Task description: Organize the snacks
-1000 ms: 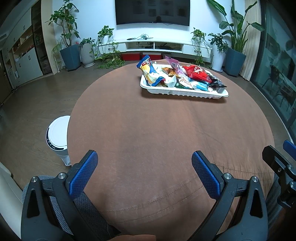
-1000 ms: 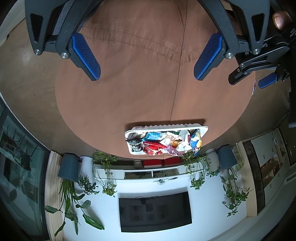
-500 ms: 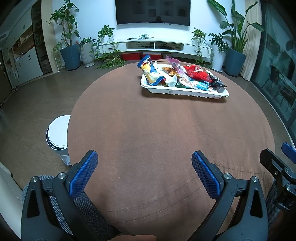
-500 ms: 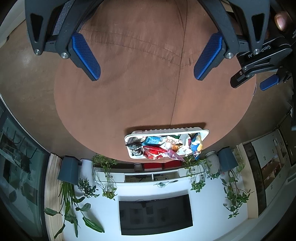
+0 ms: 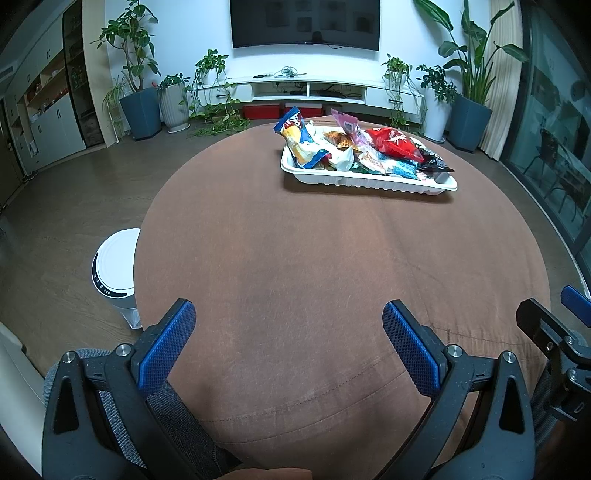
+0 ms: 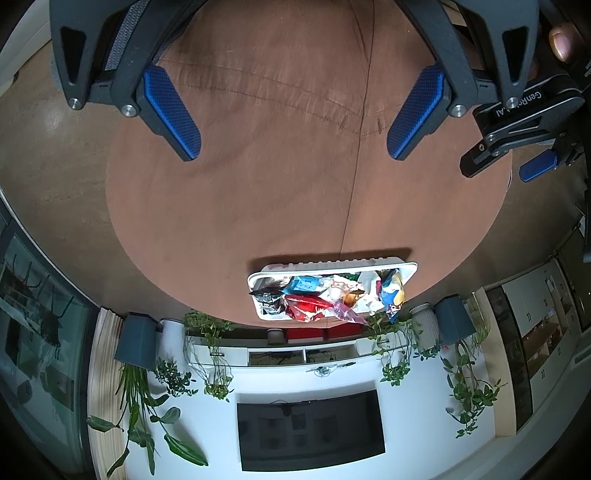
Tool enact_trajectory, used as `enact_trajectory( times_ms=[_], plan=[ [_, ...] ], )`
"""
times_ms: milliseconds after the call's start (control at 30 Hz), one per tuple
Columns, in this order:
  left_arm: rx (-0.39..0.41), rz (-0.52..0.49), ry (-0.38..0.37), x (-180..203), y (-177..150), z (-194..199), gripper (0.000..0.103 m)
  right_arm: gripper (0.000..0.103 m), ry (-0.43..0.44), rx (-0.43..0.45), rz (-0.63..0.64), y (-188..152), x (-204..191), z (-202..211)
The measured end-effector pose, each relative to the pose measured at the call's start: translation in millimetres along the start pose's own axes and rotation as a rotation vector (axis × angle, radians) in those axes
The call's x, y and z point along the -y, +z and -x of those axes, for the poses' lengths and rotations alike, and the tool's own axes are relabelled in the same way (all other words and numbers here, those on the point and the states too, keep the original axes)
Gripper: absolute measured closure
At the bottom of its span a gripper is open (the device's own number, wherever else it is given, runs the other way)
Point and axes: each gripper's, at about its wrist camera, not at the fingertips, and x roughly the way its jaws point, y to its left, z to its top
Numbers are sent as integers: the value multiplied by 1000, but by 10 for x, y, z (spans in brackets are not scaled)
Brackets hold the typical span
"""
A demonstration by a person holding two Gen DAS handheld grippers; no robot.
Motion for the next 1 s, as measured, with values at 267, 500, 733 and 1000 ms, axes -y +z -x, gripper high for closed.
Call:
enact_trajectory(
  times_ms=[267, 500, 733, 1000],
  plan=[
    [-1, 0, 0, 1, -3, -1, 0, 0, 1, -2, 0, -17, 3, -1],
    [-1, 0, 1, 1, -3, -1, 0, 0, 1, -2, -1, -4, 4, 1],
    [-1, 0, 1, 3, -4, 1, 0, 0, 1, -4, -1, -7, 5, 4],
    [-1, 0, 1, 7, -4, 2, 0, 0, 1, -4, -1, 7, 5, 9]
  ],
)
